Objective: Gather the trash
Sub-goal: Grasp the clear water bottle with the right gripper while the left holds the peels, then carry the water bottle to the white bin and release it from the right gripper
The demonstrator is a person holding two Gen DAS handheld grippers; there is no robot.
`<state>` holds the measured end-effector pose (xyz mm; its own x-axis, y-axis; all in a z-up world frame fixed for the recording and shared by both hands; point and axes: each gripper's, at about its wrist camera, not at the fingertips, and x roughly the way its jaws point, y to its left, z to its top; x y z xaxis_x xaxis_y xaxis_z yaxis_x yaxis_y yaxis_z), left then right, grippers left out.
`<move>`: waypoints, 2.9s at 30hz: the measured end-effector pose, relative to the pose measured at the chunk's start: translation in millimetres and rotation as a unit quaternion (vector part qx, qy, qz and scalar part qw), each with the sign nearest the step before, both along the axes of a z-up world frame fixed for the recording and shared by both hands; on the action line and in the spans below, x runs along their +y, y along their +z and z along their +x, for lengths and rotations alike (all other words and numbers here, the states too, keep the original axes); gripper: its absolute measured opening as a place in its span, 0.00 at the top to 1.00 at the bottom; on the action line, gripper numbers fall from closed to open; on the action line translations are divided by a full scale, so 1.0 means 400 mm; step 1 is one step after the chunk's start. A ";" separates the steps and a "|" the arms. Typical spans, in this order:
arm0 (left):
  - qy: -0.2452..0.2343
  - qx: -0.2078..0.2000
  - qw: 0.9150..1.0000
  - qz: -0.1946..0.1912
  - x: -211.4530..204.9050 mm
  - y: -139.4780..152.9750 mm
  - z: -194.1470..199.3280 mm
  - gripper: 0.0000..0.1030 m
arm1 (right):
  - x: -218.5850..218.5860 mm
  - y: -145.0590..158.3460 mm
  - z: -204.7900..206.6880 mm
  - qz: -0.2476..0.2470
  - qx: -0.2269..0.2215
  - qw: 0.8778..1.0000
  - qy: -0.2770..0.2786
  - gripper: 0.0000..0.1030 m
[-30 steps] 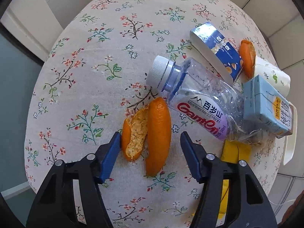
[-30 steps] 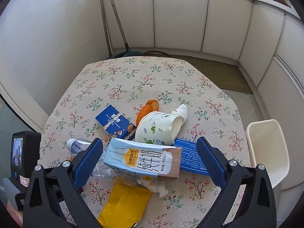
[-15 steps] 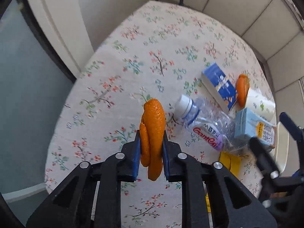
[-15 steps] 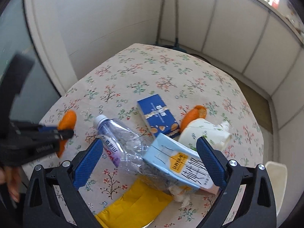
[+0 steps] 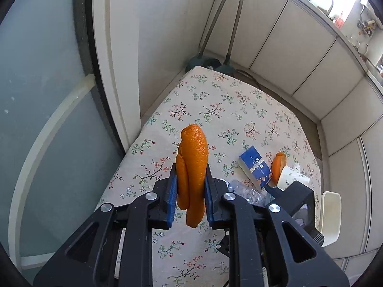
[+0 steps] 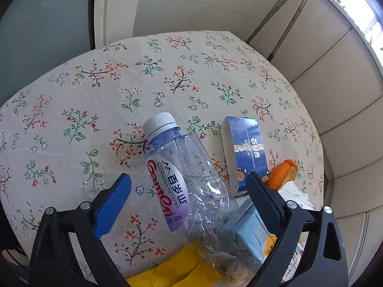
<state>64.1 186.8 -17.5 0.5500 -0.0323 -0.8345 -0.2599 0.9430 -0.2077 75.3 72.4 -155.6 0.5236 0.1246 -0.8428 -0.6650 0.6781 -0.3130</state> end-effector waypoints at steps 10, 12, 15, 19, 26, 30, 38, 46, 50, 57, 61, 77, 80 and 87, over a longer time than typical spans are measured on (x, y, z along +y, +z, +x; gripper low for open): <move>0.005 0.001 1.000 -0.007 0.007 -0.010 0.002 0.82 | 0.002 -0.054 0.043 0.014 0.007 0.999 -0.031 0.72; 0.006 -0.001 1.000 -0.008 0.010 -0.008 0.000 0.82 | -0.007 -0.046 0.050 0.037 0.017 0.998 -0.040 0.73; 0.007 -0.002 1.000 -0.009 0.008 -0.008 -0.002 0.82 | -0.021 -0.028 0.056 0.068 0.024 0.996 -0.050 0.73; 0.008 -0.006 1.000 -0.011 0.010 -0.007 -0.003 0.82 | -0.045 0.022 0.065 0.136 0.041 0.987 -0.072 0.73; 0.006 -0.019 1.000 -0.022 0.005 0.005 -0.003 0.82 | -0.092 0.116 0.062 0.233 0.037 0.966 -0.108 0.73; -0.002 -0.032 0.999 -0.031 -0.019 0.017 -0.002 0.82 | -0.136 0.169 0.048 0.267 0.015 0.954 -0.134 0.73; -0.032 -0.068 0.996 -0.052 -0.112 0.042 -0.003 0.82 | -0.257 0.249 0.001 0.291 -0.044 0.939 -0.179 0.73; -0.074 -0.093 0.991 -0.061 -0.241 0.049 0.000 0.82 | -0.428 0.302 -0.040 0.290 -0.080 0.925 -0.233 0.72; -0.092 -0.107 0.988 -0.058 -0.294 0.050 -0.007 0.82 | -0.509 0.321 -0.057 0.290 -0.095 0.915 -0.263 0.72; -0.118 -0.113 0.985 -0.056 -0.374 0.042 -0.008 0.82 | -0.653 0.337 -0.080 0.289 -0.122 0.890 -0.332 0.72; -0.131 -0.110 0.984 -0.053 -0.419 0.032 -0.006 0.82 | -0.746 0.336 -0.091 0.282 -0.130 0.872 -0.377 0.72; -0.180 -0.107 0.977 -0.035 -0.592 -0.005 -0.008 0.82 | -1.082 0.302 -0.134 0.280 -0.140 0.795 -0.519 0.72; -0.185 -0.104 0.977 -0.031 -0.614 -0.016 -0.009 0.82 | -1.135 0.279 -0.135 0.277 -0.134 0.779 -0.546 0.71; -0.200 -0.098 0.974 -0.033 -0.670 -0.036 -0.005 0.82 | -1.217 0.248 -0.147 0.257 -0.130 0.755 -0.589 0.42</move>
<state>62.2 -81.2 -32.0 0.6307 -0.3260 -0.7042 0.1759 0.9439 -0.2795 16.4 -414.4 -56.3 0.6660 -0.2815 -0.6908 0.5327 0.8277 0.1763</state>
